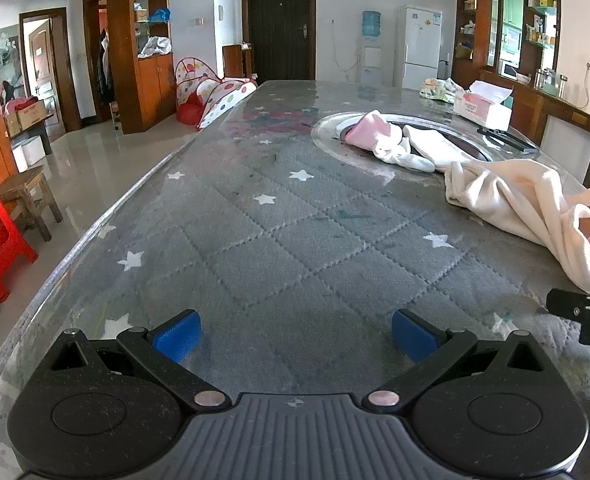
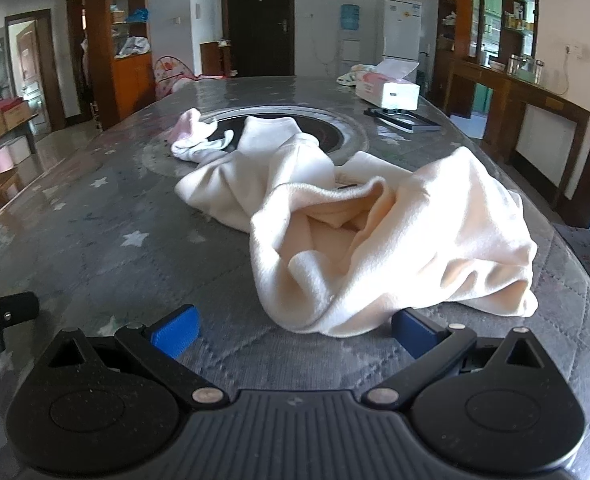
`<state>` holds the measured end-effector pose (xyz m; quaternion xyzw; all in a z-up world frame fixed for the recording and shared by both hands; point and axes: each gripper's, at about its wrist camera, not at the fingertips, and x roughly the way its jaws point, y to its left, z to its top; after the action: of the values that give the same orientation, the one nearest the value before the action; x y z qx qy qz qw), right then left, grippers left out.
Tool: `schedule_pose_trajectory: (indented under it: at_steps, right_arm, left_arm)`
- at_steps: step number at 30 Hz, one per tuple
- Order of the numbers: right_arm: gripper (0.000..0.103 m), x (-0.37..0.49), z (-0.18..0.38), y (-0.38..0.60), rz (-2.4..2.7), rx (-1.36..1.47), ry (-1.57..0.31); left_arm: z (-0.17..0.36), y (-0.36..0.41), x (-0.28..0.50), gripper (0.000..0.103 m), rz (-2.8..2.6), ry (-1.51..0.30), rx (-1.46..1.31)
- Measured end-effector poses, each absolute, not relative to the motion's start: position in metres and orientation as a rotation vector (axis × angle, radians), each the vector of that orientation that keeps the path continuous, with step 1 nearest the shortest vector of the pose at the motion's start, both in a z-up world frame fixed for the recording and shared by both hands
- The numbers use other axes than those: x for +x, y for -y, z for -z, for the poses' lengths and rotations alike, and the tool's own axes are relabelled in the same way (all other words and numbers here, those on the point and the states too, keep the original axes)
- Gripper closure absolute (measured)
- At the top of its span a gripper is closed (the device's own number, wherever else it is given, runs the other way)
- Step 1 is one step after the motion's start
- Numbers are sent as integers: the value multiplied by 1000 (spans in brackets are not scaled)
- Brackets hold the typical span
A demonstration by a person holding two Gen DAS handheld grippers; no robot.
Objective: Fold clothes
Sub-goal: 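Move both grippers toward the crumpled cream cloth on the table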
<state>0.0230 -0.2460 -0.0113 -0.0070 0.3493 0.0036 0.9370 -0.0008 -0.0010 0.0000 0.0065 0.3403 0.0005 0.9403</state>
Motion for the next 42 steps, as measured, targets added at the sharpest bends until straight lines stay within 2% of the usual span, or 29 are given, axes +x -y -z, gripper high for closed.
schedule_pose_trajectory:
  at_steps: [18, 42]
  right_arm:
    - [0, -27, -8, 272, 17, 34, -713]
    - [0, -90, -29, 289, 81, 91, -655]
  left_arm:
    - [-6, 36, -31, 0, 74, -762, -20]
    - [-31, 84, -72, 0, 137, -726, 69]
